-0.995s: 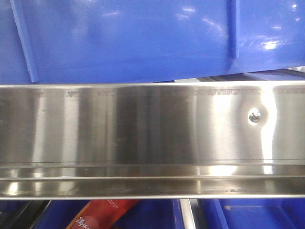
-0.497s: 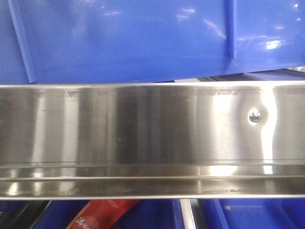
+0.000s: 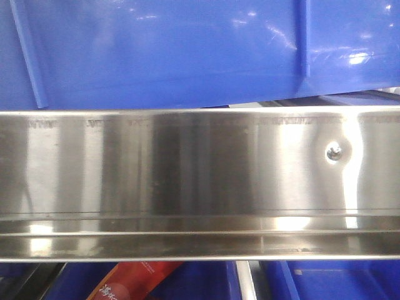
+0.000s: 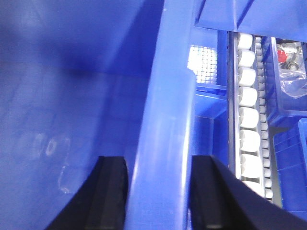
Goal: Move blue bin to conveyor side
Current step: 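Lift the blue bin with both grippers off the roller shelf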
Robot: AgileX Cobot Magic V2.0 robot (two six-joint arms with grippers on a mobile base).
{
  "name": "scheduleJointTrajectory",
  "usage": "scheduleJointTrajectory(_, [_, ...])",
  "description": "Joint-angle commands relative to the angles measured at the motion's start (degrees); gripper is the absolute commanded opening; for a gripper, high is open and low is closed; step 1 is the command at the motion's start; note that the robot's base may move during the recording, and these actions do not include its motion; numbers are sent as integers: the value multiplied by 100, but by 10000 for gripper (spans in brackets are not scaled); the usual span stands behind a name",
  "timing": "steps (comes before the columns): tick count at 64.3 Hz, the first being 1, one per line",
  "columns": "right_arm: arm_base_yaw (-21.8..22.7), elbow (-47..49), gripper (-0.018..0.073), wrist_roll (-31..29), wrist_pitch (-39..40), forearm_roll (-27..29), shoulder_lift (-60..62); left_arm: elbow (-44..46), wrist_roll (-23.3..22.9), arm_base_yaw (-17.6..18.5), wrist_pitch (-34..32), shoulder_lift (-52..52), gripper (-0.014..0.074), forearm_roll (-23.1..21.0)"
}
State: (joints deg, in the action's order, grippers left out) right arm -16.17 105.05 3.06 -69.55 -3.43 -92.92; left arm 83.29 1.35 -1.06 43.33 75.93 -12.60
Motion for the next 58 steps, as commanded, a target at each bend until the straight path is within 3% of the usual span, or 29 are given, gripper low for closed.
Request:
scheduleJointTrajectory(1, [18,12,-90,-41,-41,-123,28,189,-36,32,224,364,412,-4])
scheduleJointTrajectory(13, [18,12,-90,-41,-41,-123,28,235,-50,32,537,886,412,13])
scheduleJointTrajectory(27, [18,12,-90,-41,-41,-123,28,235,-478,32,561,1003,412,231])
scheduleJointTrajectory(39, [18,12,-90,-41,-8,-123,28,235,-479,32,900,1003,410,310])
scheduleJointTrajectory(58, [18,12,-90,-41,25,-123,28,235,-492,32,838,1003,370,538])
